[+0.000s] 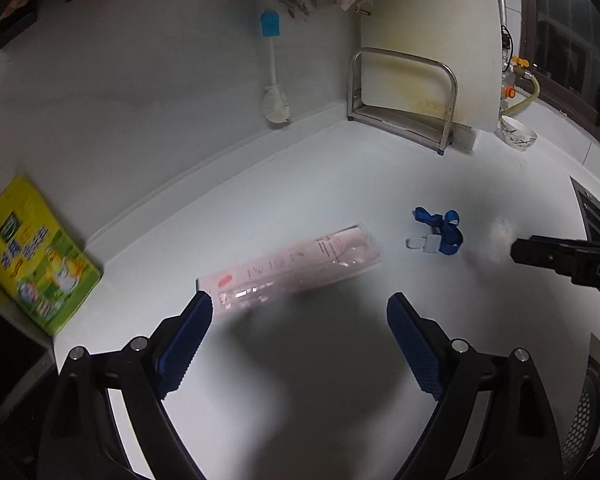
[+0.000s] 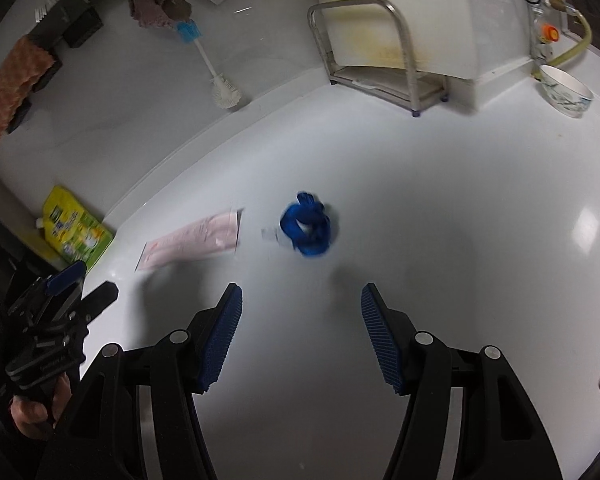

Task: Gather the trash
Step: 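Grasp the blue plastic clip with the right tool, then grasp the pink toothbrush package with the left tool while the right tool holds the clip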

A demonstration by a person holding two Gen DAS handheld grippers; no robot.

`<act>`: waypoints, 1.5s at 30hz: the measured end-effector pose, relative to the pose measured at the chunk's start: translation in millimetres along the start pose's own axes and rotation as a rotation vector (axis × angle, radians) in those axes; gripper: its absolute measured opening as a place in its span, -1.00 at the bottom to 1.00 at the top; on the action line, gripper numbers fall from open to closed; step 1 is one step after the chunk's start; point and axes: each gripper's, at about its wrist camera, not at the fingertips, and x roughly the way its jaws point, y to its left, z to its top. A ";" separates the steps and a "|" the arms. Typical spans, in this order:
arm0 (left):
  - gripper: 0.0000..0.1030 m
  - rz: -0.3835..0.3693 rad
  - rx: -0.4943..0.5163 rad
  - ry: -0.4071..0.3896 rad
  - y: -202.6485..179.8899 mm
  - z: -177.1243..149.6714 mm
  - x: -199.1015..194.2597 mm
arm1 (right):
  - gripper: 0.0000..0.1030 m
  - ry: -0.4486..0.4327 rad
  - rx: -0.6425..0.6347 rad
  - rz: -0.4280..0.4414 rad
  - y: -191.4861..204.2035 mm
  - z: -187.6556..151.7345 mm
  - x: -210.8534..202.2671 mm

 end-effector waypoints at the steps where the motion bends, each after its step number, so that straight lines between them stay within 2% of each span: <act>1: 0.70 -0.009 0.008 -0.001 1.6 1.7 4.6 | 0.16 0.004 0.005 -0.013 1.8 4.2 6.7; 10: 0.70 -0.111 0.122 -0.028 13.9 16.8 41.8 | 0.16 0.029 0.016 -0.087 9.2 23.7 59.1; 18: 0.70 -0.175 0.161 -0.031 24.0 22.6 60.0 | 0.14 0.022 0.017 -0.143 11.9 24.8 79.8; 20: 0.70 -0.188 0.167 -0.031 25.6 22.4 62.0 | -0.05 0.015 0.010 -0.148 14.3 24.5 81.8; 22: 0.70 -0.201 0.174 -0.027 26.5 21.6 63.5 | -0.39 0.015 0.001 -0.148 16.7 24.8 84.1; 25: 0.70 -0.218 0.190 -0.017 26.3 20.9 67.4 | -0.80 0.011 -0.012 -0.142 20.4 25.2 84.4; 32: 0.70 -0.259 0.236 0.008 23.5 16.4 78.5 | -0.85 -0.011 0.054 -0.098 12.1 23.9 69.1; 45: 0.70 -0.256 0.336 0.050 22.3 15.7 103.5 | -0.85 -0.025 0.148 -0.053 -5.7 8.7 33.2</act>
